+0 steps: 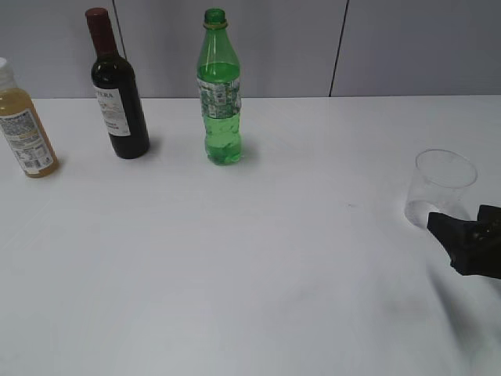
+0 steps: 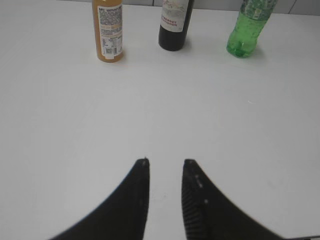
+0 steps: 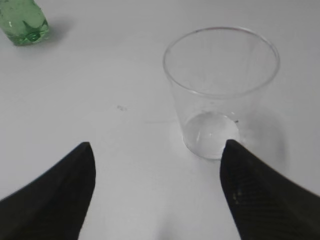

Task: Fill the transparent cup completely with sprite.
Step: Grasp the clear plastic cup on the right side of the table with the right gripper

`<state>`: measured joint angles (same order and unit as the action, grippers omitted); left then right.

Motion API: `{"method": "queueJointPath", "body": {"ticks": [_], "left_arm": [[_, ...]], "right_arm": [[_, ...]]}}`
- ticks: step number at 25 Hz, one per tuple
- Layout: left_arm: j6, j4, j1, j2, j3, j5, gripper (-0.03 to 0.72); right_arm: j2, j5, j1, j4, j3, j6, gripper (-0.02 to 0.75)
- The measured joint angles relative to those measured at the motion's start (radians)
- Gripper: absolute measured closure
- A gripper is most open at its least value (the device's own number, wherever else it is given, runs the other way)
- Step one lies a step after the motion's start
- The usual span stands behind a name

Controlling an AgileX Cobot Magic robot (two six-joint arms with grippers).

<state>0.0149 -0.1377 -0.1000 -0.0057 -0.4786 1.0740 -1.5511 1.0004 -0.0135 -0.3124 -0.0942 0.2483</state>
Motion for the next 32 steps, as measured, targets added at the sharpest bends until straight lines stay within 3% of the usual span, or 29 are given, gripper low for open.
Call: {"method": "queueJointPath", "body": {"ticks": [3,11,17,32], "left_arm": [[0.0,0.0,0.0,0.0,0.0,0.0,0.514],[0.0,0.0,0.0,0.0,0.0,0.0,0.512],[0.0,0.0,0.0,0.0,0.0,0.0,0.512],[0.0,0.0,0.0,0.0,0.0,0.0,0.509]], "right_arm": [[-0.045,0.073,0.0,0.036,0.011,-0.052,0.08],[-0.229,0.2,0.0,0.101,0.013,-0.181,0.069],[-0.386,0.202,0.0,0.139,-0.02,-0.19,0.069],[-0.526,0.206,0.0,0.14,-0.212,-0.192,0.069]]}}
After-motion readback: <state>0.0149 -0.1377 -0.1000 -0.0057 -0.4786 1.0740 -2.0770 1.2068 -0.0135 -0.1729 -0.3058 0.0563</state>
